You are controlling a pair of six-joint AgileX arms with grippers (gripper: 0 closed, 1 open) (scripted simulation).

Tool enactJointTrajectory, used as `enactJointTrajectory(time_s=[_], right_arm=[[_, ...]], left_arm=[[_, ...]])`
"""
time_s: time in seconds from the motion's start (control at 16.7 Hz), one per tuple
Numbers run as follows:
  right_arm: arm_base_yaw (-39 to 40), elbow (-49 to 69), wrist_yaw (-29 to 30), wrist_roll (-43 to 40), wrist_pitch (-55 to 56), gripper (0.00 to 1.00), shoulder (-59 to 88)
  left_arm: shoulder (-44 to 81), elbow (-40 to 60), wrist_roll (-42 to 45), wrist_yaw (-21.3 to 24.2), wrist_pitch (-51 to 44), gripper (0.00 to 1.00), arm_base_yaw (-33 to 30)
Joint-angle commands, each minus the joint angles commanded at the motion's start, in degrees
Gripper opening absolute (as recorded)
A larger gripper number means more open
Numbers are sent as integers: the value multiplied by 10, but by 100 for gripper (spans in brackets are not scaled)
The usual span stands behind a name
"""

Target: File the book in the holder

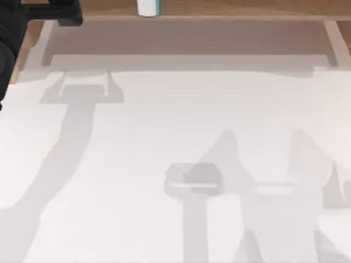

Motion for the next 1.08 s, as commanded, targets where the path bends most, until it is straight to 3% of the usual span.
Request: enactJointTrajectory(time_s=[0.3, 0.54, 1.08], right_arm=[[0, 0, 0, 0, 0, 100, 0], [0, 0, 0, 0, 0, 100, 0], [0, 0, 0, 0, 0, 100, 0]], left_arm=[[274, 164, 1, -63, 99, 100, -68], [418, 258, 1, -99, 156, 100, -107], [481, 298, 1, -115, 181, 100, -122]])
